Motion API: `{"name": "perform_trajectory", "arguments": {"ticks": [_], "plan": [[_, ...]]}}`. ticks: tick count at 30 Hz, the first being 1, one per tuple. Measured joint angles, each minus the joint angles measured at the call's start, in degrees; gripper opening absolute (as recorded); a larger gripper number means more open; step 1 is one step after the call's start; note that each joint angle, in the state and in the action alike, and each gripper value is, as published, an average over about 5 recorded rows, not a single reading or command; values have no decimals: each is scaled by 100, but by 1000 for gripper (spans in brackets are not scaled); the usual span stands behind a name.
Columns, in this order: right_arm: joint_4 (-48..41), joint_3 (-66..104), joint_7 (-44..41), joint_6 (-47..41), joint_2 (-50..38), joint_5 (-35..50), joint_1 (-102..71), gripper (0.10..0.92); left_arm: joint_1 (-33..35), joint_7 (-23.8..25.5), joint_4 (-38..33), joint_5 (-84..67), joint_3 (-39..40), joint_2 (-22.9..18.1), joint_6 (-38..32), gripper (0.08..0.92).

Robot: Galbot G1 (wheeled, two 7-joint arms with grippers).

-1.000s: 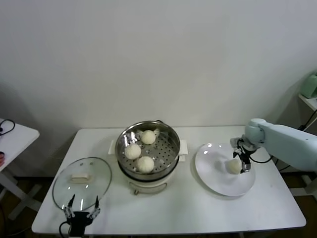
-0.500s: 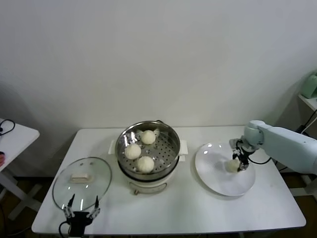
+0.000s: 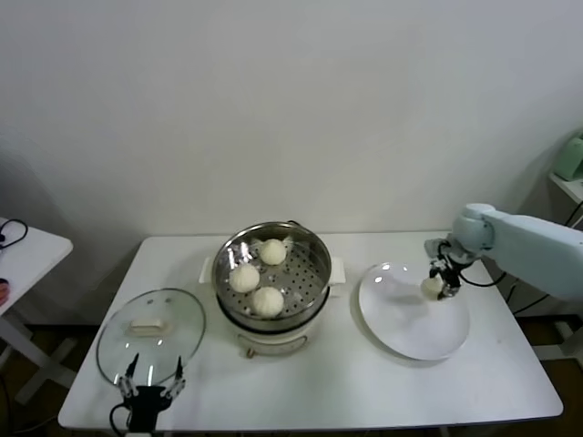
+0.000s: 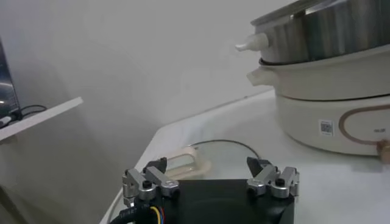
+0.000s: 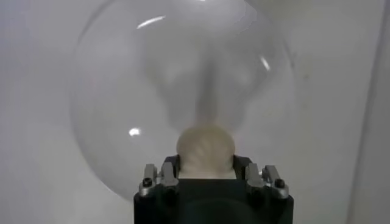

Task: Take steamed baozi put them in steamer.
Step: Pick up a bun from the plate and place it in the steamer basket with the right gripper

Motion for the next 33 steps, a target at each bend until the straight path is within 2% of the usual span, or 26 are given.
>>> {"name": "perform_trajectory", "arguments": {"ticks": [8,17,25,33], "plan": [[904,-953,-106,-244,117,963,1640,585,36,15,-46,-9,10,27,12,823],[1524,-1281,-147,-540,585,2001,2969,586,71,42,-83,-15,24,45,12,823],[1919,-1044,34,-938,1099,2691,3251,587,52,53,-72,-16,35,50,6,823],[1951,-673,324,-1337,1626,2924,2867,586,60,58,-74,-28,38,55,-12,823]]}}
